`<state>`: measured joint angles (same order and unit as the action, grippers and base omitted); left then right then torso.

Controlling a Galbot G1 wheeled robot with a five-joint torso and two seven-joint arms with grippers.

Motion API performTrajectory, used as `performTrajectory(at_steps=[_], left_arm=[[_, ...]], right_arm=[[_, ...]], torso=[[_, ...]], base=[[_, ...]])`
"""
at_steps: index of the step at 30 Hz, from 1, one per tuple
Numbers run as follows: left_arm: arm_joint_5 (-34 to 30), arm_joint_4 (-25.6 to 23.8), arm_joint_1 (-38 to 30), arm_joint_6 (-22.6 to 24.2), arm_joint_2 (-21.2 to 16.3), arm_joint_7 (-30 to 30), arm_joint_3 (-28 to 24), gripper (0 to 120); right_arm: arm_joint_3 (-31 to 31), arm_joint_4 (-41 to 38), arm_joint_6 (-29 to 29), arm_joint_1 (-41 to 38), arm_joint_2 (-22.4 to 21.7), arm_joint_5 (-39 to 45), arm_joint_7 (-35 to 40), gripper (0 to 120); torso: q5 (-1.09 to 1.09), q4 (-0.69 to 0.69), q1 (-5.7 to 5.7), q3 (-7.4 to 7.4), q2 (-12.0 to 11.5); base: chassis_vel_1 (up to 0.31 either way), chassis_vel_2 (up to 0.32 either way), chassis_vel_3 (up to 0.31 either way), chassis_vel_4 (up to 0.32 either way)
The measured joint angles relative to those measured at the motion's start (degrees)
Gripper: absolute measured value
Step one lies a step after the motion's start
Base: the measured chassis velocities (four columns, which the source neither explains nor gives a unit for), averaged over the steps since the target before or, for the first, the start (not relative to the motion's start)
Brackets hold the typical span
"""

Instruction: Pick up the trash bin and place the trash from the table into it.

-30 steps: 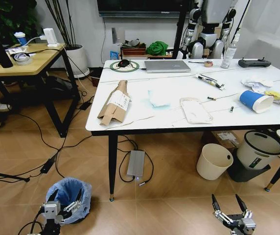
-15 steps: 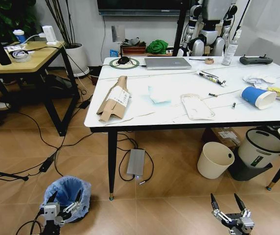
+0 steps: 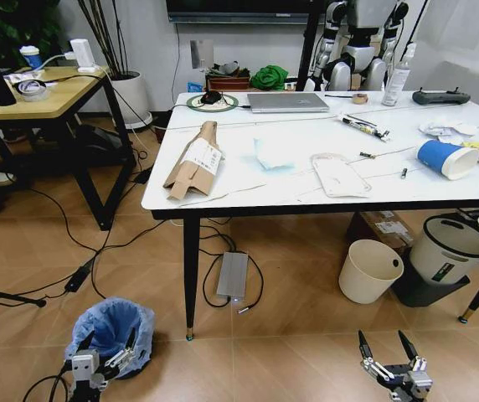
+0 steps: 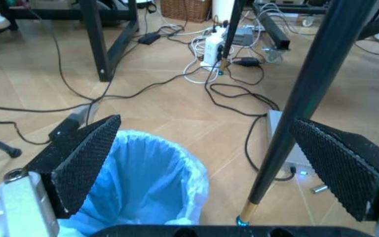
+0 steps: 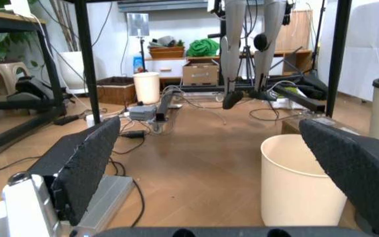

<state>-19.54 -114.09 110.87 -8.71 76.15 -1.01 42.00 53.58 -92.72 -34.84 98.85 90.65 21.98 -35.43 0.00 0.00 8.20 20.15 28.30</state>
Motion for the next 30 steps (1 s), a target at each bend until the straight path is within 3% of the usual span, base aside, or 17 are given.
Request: performTrajectory(at_steps=[30], left_arm=[[-1.25, 2.15, -0.90, -0.28, 0.78, 0.80, 0.80, 100]], right_arm=[[-1.92, 1.13, 0.49, -2.15, 1.21, -0.28, 0.08, 100]], torso=[[0.00, 0.00, -2.52, -4.43, -6.95]], base=[[0.000, 0.000, 0.000, 0.000]])
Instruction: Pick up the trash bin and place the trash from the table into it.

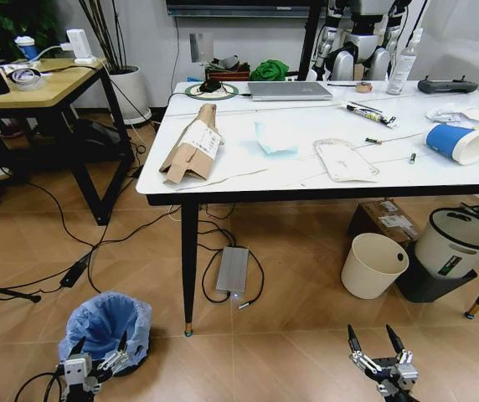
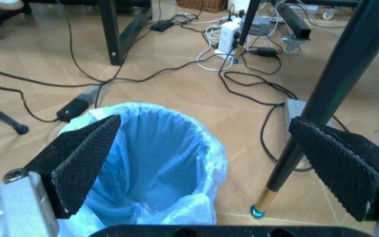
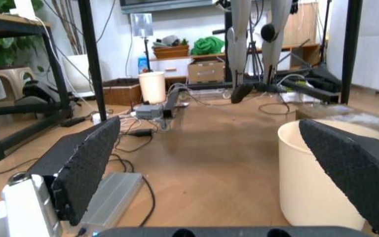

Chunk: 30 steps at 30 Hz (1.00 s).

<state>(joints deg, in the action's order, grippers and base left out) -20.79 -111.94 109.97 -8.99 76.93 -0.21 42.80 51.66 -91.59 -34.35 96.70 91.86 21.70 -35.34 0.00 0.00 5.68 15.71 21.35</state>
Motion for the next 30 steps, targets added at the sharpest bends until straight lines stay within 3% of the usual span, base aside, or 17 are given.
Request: performTrajectory(at_steps=[30], left_arm=[[0.15, -0.90, 1.76, -0.42, 0.89, -0.03, 1.46, 100]], right_arm=[[-0.17, -0.21, -1.06, 0.08, 0.12, -0.38, -0.16, 100]], torso=[[0.00, 0.00, -1.95, -4.65, -6.61]], base=[[0.000, 0.000, 0.000, 0.000]])
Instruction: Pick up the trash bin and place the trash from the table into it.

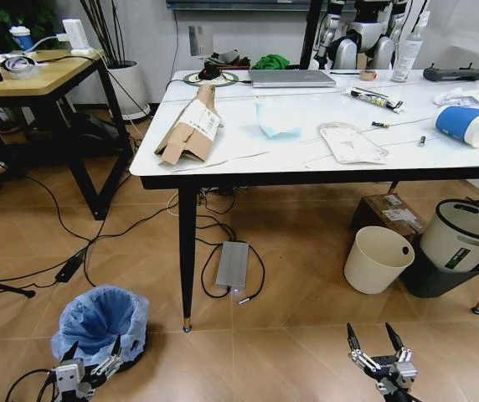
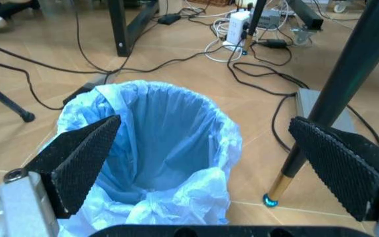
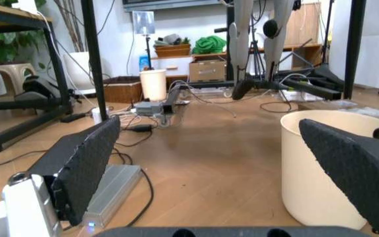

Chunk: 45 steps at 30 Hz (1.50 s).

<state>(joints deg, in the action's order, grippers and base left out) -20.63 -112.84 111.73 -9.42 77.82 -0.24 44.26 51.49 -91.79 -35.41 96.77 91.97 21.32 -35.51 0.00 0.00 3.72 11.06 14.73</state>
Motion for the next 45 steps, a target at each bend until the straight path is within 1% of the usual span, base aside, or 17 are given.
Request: performTrajectory(at_steps=[4, 7, 10, 14, 16, 18, 20, 21, 22, 23, 26, 28, 32, 34, 37, 41, 45], left_arm=[[0.11, -0.10, 0.16, -0.66, 0.20, 0.57, 1.19, 100], [0.15, -0.09, 0.33, -0.64, 0.13, 0.90, 2.52, 100], [-1.60, 1.37, -0.23, 0.28, -0.31, 2.04, 4.92, 100], [-8.73, 2.21, -2.61, 5.21, -2.34, 3.60, 10.03, 100], [-9.52, 2.33, -3.22, 6.05, -2.81, 3.77, 10.66, 100], [-12.08, 2.71, -5.70, 11.07, -4.67, 5.02, 12.15, 100], [-12.94, 3.08, -7.62, 14.13, -5.68, 7.48, 12.06, 100], [-12.94, 3.08, -7.62, 14.13, -5.68, 7.48, 12.06, 100], [-13.17, 3.72, -8.99, 15.57, -6.16, 8.43, 11.79, 100], [-13.14, 5.72, -11.66, 17.14, -6.47, 9.16, 11.30, 100], [-13.72, 9.86, -15.36, 18.98, -6.52, 9.36, 10.56, 100], [-13.76, 10.67, -15.93, 19.36, -6.53, 9.34, 10.37, 100], [-12.96, 15.28, -18.02, 20.55, -6.13, 8.40, 9.62, 100], [-12.57, 17.18, -18.64, 20.77, -5.45, 8.14, 9.59, 100], [-12.47, 18.05, -19.27, 20.96, -5.26, 8.11, 9.45, 100], [-12.33, 20.57, -21.79, 21.03, -4.86, 7.95, 8.61, 100], [-12.33, 21.14, -22.45, 20.77, -4.52, 7.64, 8.19, 100]], right_arm=[[-0.08, -0.06, -0.21, 0.12, 0.12, -0.01, -0.05, 100], [-0.22, -0.06, -0.24, -0.08, 0.13, -0.01, -0.06, 100], [-0.76, 0.15, -0.25, -0.98, 0.13, -0.01, -0.07, 100], [-2.60, 2.62, -1.01, -2.42, 0.15, -0.41, -0.10, 100], [-2.90, 3.20, -1.26, -2.56, 0.15, -0.44, -0.12, 100], [-3.70, 5.07, -2.20, -2.75, 0.16, -0.49, -0.30, 100], [-3.95, 5.99, -2.66, -2.81, 0.18, -0.60, -0.45, 100], [-3.95, 5.99, -2.66, -2.81, 0.18, -0.60, -0.45, 100], [-4.00, 6.45, -2.87, -2.86, 0.18, -0.69, -0.51, 100], [-4.10, 6.91, -3.05, -2.91, 0.19, -0.83, -0.56, 100], [-4.12, 6.94, -3.11, -2.73, 0.18, -1.09, -0.57, 100], [-4.12, 6.91, -3.11, -2.69, 0.18, -1.18, -0.57, 100], [-4.65, 6.87, -2.66, -2.99, 0.18, -1.69, -0.52, 100], [-5.34, 7.16, -2.26, -3.32, 0.18, -1.79, -0.41, 100], [-5.46, 7.42, -2.19, -3.45, 0.17, -1.81, -0.39, 100], [-5.46, 8.01, -2.21, -3.51, 0.17, -1.82, -0.34, 100], [-5.48, 8.09, -2.19, -3.63, 0.17, -1.86, -0.32, 100]], torso=[[0.00, 0.00, -0.24, -0.69, -0.92], [0.00, 0.00, -0.25, -0.79, -1.03], [-0.01, 0.00, -0.25, -0.83, -1.07], [-0.01, -0.02, -0.23, -0.79, -1.00], [0.00, 0.00, -0.23, -0.78, -0.98], [0.00, -0.01, -0.19, -0.72, -0.91], [0.00, 0.00, -0.18, -0.69, -0.87], [0.00, 0.00, -0.18, -0.69, -0.87], [0.01, 0.00, -0.17, -0.67, -0.83], [0.00, 0.01, -0.16, -0.65, -0.79], [-0.02, 0.01, -0.13, -0.60, -0.73], [0.00, 0.01, -0.13, -0.59, -0.72], [0.00, 0.01, -0.11, -0.54, -0.65], [0.00, -0.03, -0.11, -0.52, -0.62], [0.00, -0.02, -0.10, -0.51, -0.60], [0.00, 0.00, -0.08, -0.48, -0.55], [0.01, 0.00, -0.07, -0.46, -0.53]], base=[[0.000, 0.000, 0.000, 0.000], [0.000, 0.000, 0.000, 0.000], [0.000, 0.000, 0.000, 0.000], [0.000, 0.000, 0.000, 0.000], [0.000, 0.000, 0.000, 0.000], [0.000, 0.000, 0.000, 0.000], [0.000, 0.000, 0.000, 0.000], [0.000, 0.000, 0.000, 0.000], [0.000, 0.000, 0.000, 0.000], [0.000, 0.000, 0.000, 0.000], [0.000, 0.000, 0.000, 0.000], [0.000, 0.000, 0.000, 0.000], [0.000, 0.000, 0.000, 0.000], [0.000, 0.000, 0.000, 0.000], [0.000, 0.000, 0.000, 0.000], [0.000, 0.000, 0.000, 0.000], [0.000, 0.000, 0.000, 0.000]])
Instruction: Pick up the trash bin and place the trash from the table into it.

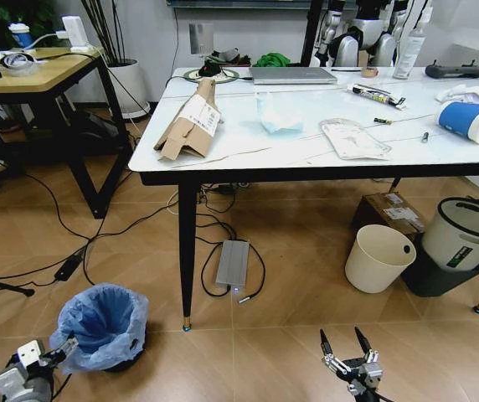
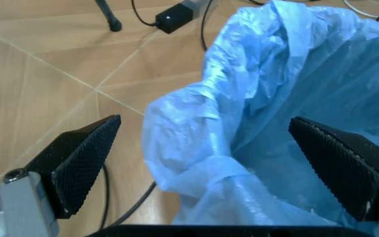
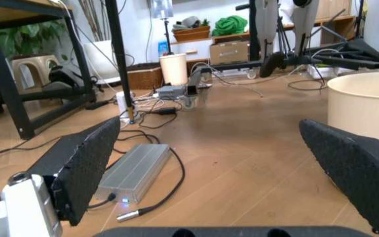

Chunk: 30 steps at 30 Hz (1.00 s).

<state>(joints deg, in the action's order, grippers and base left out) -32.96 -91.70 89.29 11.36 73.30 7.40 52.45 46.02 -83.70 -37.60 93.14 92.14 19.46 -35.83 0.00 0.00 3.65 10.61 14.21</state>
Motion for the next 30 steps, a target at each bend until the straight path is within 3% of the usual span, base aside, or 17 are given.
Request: performTrajectory(at_steps=[12, 16, 20, 24, 28, 30], left_arm=[[0.26, 4.66, -3.73, -0.10, -0.32, -0.51, -0.59, 96], [0.55, 6.66, -5.29, -0.08, -0.29, -0.58, -1.06, 79], [0.83, 7.58, -5.91, -0.06, -0.01, -0.77, -1.42, 73], [1.14, 8.99, -6.98, -0.01, 0.29, -1.12, -1.77, 55], [1.18, 9.51, -7.26, 0.03, 0.19, -1.40, -1.77, 47], [1.17, 10.28, -7.61, 0.11, 0.09, -1.87, -1.75, 28]], right_arm=[[0.32, 0.21, 0.56, -0.33, 0.00, -1.34, 0.19, 100], [0.52, 0.29, 1.03, -0.76, 0.00, -1.74, 0.36, 100], [0.58, 0.29, 1.25, -0.99, 0.00, -1.87, 0.42, 100], [0.78, 0.13, 1.74, -1.40, -0.01, -1.97, 0.63, 100], [0.88, 0.09, 1.88, -1.59, 0.00, -2.01, 0.70, 100], [0.94, 0.08, 2.03, -1.86, 0.00, -2.20, 0.91, 100]], torso=[[0.01, 0.00, 0.01, 0.05, 0.06], [0.00, 0.00, 0.02, 0.06, 0.09], [0.00, 0.00, 0.02, 0.06, 0.10], [0.05, 0.00, 0.02, 0.06, 0.12], [0.05, -0.01, 0.02, 0.07, 0.12], [0.04, -0.01, 0.03, 0.07, 0.13]], base=[[0.000, 0.000, 0.000, 0.000], [0.000, 0.000, 0.000, 0.000], [0.000, 0.000, 0.000, 0.000], [0.000, 0.000, 0.000, 0.000], [0.000, 0.000, 0.000, 0.000], [0.000, 0.000, 0.000, 0.000]])
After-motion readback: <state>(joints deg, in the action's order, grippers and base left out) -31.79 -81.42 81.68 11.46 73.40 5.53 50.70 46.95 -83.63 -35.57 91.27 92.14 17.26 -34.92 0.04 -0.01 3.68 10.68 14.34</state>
